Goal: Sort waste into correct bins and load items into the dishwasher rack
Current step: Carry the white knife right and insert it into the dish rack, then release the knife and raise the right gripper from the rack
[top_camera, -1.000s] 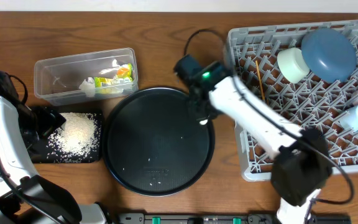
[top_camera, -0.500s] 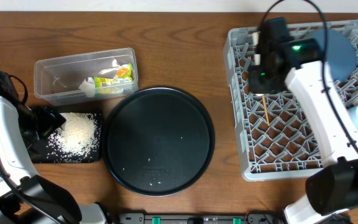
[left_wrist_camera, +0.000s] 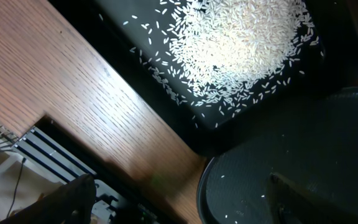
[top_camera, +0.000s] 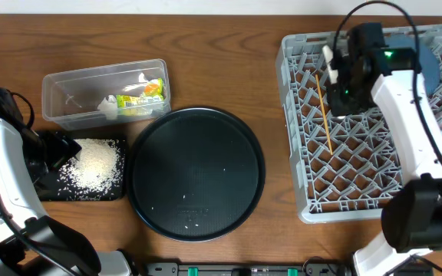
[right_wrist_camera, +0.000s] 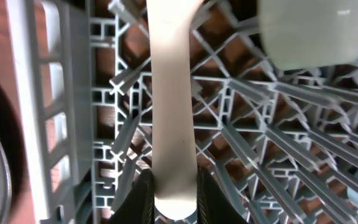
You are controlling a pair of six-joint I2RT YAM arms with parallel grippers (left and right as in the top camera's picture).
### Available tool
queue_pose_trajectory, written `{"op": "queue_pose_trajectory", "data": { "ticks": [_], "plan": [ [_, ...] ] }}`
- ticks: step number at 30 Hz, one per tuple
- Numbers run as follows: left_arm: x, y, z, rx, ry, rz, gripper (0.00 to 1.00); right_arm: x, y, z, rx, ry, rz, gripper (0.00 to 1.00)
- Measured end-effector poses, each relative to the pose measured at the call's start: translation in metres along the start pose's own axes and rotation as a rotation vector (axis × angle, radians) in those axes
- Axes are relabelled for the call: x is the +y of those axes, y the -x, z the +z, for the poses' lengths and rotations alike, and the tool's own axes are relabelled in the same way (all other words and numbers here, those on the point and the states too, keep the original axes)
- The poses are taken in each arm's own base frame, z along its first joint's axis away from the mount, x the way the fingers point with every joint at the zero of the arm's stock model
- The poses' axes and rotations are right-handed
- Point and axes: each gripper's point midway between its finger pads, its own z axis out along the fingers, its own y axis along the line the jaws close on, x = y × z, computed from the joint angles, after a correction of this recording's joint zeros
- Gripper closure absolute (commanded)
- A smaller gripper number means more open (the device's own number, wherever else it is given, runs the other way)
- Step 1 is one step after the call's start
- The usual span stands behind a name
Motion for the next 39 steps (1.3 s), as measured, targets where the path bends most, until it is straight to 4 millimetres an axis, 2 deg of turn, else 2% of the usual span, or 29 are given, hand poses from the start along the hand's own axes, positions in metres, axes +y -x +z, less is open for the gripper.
{"op": "queue_pose_trajectory", "data": {
  "ticks": [7, 11, 13, 16, 23, 25, 27, 32, 33, 35, 39],
  "plan": [
    [0.000, 0.000, 0.000, 0.000, 0.000, 0.000, 0.12, 0.004, -0.006, 0.026, 0.017, 0.013, -0.041, 0.86],
    [0.000, 0.000, 0.000, 0.000, 0.000, 0.000, 0.12, 0.007, -0.013, 0.037, 0.036, 0.023, -0.051, 0.80],
    [0.000, 0.000, 0.000, 0.000, 0.000, 0.000, 0.12, 0.008, -0.016, 0.039, 0.042, 0.028, -0.051, 0.69],
    [0.000, 0.000, 0.000, 0.000, 0.000, 0.000, 0.12, 0.008, -0.013, 0.040, 0.031, 0.030, -0.056, 0.62],
    [-0.005, -0.001, 0.000, -0.001, -0.011, 0.020, 0.12, 0.010, -0.005, 0.040, -0.003, 0.043, -0.009, 0.58],
    [-0.015, -0.004, 0.000, 0.002, -0.026, 0.058, 0.12, 0.013, 0.000, 0.039, -0.022, 0.060, 0.021, 0.51],
    [-0.030, -0.007, 0.000, -0.008, -0.041, 0.118, 0.12, 0.016, 0.005, 0.039, -0.040, 0.080, 0.042, 0.38],
    [-0.092, -0.021, 0.000, -0.074, -0.091, 0.348, 0.12, 0.022, 0.023, 0.028, -0.105, 0.122, 0.066, 0.04],
    [-0.107, -0.026, 0.000, -0.095, -0.104, 0.407, 0.12, 0.022, 0.031, 0.023, -0.133, 0.128, 0.065, 0.01],
    [-0.133, -0.041, 0.000, -0.117, -0.125, 0.521, 0.12, 0.023, 0.046, 0.012, -0.186, 0.141, 0.064, 0.01],
    [-0.166, -0.075, 0.001, -0.128, -0.140, 0.755, 0.12, 0.025, 0.073, -0.012, -0.291, 0.191, 0.062, 0.01]
  ]
}}
